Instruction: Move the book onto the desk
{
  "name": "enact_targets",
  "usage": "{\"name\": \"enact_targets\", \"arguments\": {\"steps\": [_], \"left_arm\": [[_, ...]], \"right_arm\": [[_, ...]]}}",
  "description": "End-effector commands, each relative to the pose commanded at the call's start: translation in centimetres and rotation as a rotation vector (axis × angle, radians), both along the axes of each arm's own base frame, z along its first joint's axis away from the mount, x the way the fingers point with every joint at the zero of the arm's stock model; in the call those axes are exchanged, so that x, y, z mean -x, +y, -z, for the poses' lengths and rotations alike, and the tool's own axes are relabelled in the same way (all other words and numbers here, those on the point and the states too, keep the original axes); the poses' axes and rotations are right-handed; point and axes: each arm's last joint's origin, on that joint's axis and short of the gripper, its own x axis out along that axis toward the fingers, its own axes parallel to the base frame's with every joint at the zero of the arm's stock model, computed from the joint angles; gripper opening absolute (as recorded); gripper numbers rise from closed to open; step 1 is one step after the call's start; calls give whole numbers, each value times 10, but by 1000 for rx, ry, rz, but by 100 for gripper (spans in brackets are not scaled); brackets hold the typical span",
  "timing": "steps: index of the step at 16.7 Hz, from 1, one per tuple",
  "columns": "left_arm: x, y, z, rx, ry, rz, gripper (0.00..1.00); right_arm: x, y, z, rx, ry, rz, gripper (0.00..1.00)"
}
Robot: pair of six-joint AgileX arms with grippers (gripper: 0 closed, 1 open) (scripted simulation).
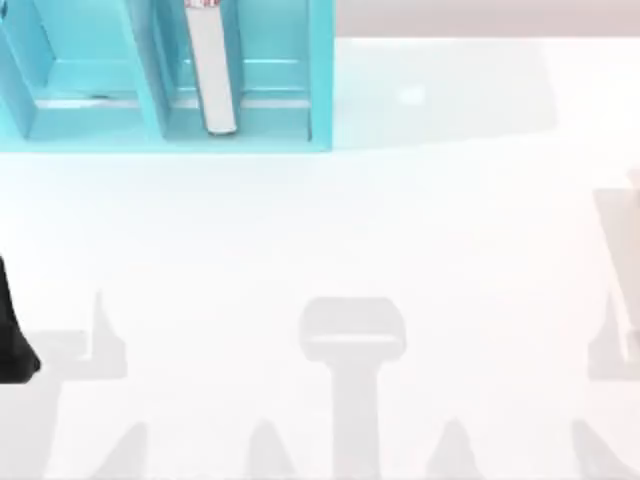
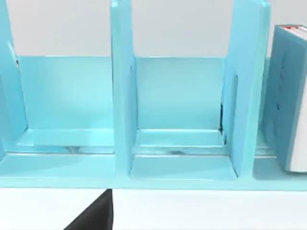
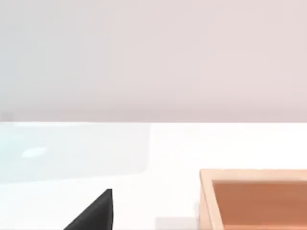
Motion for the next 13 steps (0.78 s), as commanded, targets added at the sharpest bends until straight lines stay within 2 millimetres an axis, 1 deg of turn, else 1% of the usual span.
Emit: {"name": "enact_targets", "arguments": {"steps": [2,4,6,8,10,11,13], "left_arm": [[0,0,0,0,0,0,100],[0,-1,-10,3,-27,-1,100],[-2,-2,-31,10,-84,-5,100],[-7,-5,-59,25,-154,-13,100],[-20,-9,-88,46,-216,-22,100],[-30,-12,-101,57,-238,-28,100],[-58,-20,-121,78,-260,-38,100]], "right_arm": [[0,0,0,0,0,0,100],[0,0,0,0,0,0,100],[0,0,0,0,0,0,100],[0,0,0,0,0,0,100],[0,0,0,0,0,0,100],[0,0,0,0,0,0,100],[0,0,0,0,0,0,100]]}}
